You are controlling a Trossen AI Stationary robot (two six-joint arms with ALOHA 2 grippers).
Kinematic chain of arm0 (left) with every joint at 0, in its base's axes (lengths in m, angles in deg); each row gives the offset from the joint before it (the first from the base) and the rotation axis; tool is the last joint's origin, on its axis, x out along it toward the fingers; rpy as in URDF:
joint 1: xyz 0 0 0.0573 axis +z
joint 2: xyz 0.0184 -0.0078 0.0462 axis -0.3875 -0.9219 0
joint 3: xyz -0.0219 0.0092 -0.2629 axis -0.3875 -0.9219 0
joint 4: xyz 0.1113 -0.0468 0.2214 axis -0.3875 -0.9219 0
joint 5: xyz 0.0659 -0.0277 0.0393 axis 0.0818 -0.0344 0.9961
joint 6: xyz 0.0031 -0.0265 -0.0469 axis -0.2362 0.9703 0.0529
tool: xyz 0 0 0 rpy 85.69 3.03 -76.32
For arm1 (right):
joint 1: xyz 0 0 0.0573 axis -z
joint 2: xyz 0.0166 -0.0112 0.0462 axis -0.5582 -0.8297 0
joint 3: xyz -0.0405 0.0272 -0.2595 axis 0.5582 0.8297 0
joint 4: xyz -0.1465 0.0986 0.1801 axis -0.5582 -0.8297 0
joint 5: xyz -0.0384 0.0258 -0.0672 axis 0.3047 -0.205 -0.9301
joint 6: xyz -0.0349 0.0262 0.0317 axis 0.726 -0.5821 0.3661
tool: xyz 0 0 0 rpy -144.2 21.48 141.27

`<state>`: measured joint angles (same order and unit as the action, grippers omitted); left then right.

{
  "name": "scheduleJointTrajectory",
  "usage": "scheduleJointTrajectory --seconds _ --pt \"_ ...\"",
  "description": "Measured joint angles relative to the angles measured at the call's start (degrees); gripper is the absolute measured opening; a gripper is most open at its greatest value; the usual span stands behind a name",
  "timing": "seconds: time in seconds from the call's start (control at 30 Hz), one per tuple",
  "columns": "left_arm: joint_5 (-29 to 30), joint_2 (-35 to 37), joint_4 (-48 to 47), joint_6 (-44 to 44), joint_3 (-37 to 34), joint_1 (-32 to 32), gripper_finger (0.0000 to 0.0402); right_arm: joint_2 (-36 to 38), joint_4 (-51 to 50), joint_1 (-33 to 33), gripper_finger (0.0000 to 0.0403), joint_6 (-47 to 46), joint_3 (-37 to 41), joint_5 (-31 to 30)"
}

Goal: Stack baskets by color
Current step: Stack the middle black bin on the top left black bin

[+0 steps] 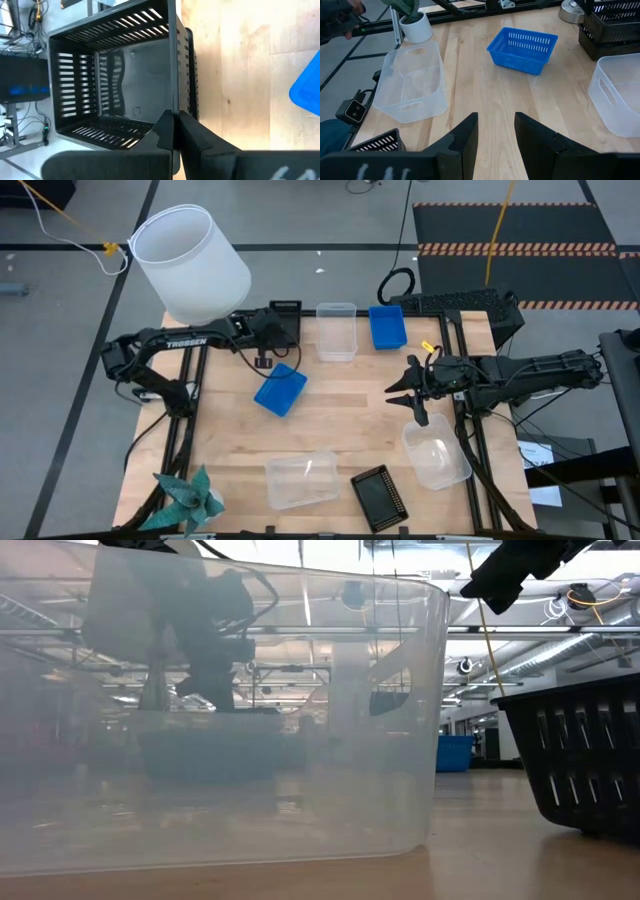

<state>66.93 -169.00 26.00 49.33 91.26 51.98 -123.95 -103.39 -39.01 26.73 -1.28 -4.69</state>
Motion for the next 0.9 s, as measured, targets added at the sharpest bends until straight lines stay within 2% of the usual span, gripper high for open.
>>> scheduleJointTrajectory --seconds 0.2,0.63,0.9 --pt "0.0 0.0 0.0 0.1 0.0 1.6 0.0032 0.0 0.0 0.0 0.0121 0.0 0.0 0.0" --pt "-0.1 -0.2 1.9 0.2 0.0 2.3 0.0037 0.0 0.0 0.0 0.0121 0.6 0.0 0.0" --pt "-0.5 -2.7 2.9 0.1 0.0 2.3 0.0037 0.0 0.0 0.0 0.0121 0.6 0.0 0.0"
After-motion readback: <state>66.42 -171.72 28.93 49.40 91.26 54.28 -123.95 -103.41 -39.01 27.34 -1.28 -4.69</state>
